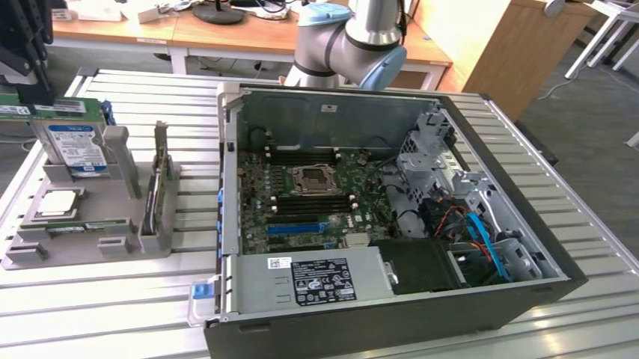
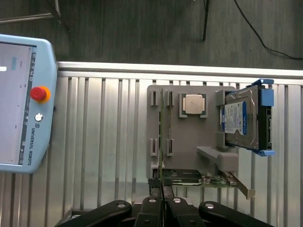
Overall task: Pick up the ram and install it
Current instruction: 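Pick up the ram and move it above insertion slot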
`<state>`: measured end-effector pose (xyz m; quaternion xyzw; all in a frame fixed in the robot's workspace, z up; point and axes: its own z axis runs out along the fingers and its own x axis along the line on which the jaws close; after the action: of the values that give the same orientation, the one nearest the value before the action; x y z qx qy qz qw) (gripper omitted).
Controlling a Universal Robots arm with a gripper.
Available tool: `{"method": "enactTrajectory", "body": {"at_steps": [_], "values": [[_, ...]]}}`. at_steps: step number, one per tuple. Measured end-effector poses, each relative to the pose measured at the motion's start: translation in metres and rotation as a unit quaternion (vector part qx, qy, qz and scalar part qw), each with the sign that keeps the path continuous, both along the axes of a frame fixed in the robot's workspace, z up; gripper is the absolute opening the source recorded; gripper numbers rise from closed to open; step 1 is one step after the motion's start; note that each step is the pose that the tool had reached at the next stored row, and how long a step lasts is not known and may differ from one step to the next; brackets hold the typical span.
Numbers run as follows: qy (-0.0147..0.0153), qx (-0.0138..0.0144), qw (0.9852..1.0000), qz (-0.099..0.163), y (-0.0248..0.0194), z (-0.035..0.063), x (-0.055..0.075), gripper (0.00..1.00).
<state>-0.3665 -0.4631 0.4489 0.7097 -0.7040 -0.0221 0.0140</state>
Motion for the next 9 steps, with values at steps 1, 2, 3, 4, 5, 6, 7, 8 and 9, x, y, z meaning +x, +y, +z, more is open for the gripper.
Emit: {"method": "enactTrajectory", "body": {"at_steps": [1, 2, 3, 4, 5, 6, 7, 8, 9], "values": [[0.0001, 0.0, 1.0, 0.0, 0.0, 0.0, 0.0006, 0.12], [0.0002, 0.0, 1.0, 0.0, 0.0, 0.0, 0.0012, 0.12], [0.0003, 0.0, 1.0, 0.0, 0.0, 0.0001, 0.0018, 0.12], [0.0004, 0.0, 1.0, 0.0, 0.0, 0.0001, 0.0024, 0.12], [0.0005, 0.0, 1.0, 0.0, 0.0, 0.0001, 0.003, 0.12], [0.0007, 0.0, 1.0, 0.0, 0.0, 0.0002, 0.0035, 0.12], [0.0008, 0.0, 1.0, 0.0, 0.0, 0.0003, 0.0041, 0.12], [0.001, 0.0, 1.0, 0.0, 0.0, 0.0004, 0.0046, 0.12], [0.0012, 0.0, 1.0, 0.0, 0.0, 0.0004, 0.0051, 0.12]]}}
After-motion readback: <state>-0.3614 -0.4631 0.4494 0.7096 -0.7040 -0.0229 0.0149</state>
